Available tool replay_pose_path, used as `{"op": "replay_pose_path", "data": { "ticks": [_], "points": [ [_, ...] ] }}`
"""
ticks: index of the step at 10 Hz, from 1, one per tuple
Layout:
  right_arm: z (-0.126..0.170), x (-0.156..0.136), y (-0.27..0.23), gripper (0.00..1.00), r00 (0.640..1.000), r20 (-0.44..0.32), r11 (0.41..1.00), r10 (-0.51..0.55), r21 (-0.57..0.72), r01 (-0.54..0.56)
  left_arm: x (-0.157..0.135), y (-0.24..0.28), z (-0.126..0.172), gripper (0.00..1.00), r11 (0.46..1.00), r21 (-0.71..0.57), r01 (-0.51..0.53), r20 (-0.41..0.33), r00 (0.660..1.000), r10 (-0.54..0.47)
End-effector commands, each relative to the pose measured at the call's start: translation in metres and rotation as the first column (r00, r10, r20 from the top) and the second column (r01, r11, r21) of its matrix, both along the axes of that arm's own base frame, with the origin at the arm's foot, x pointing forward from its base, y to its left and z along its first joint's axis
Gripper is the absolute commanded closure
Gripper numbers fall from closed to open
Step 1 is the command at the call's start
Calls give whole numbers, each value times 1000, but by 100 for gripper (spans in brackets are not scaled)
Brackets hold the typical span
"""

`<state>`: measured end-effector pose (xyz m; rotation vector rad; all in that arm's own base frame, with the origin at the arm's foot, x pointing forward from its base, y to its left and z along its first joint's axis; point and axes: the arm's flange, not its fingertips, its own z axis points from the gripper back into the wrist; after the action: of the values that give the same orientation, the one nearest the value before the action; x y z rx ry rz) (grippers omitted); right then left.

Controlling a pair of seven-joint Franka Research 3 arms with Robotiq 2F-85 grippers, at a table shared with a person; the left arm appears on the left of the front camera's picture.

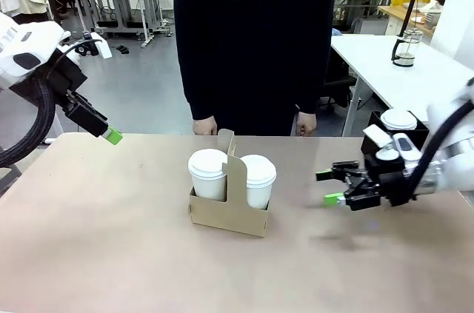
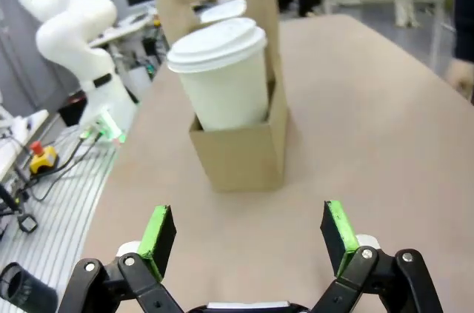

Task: Pour a drink into a cup and package it in a carrier.
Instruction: Insert the held 600 ml Paper Cup into the Cup Carrier.

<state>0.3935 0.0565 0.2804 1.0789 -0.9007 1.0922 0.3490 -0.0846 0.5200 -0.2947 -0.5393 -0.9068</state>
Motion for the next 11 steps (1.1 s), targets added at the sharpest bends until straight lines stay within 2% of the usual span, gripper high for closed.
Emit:
{"op": "replay_pose_path", "data": {
  "ticks": [1,3,4,11],
  "points": [
    [23,-19,-13,0,996,-54,995,-65,-84,61,0,1,0,0,1000,1,5,5,1000,-5],
    [21,-17,-16,0,988,-128,989,-85,-131,68,0,1,0,0,1000,1,5,5,1000,-5],
    [15,-7,-24,0,996,-29,994,-80,-74,78,0,1,0,0,1000,1,5,5,1000,-5],
    [15,-7,-24,0,996,-29,994,-80,-74,78,0,1,0,0,1000,1,5,5,1000,-5]
  ]
}}
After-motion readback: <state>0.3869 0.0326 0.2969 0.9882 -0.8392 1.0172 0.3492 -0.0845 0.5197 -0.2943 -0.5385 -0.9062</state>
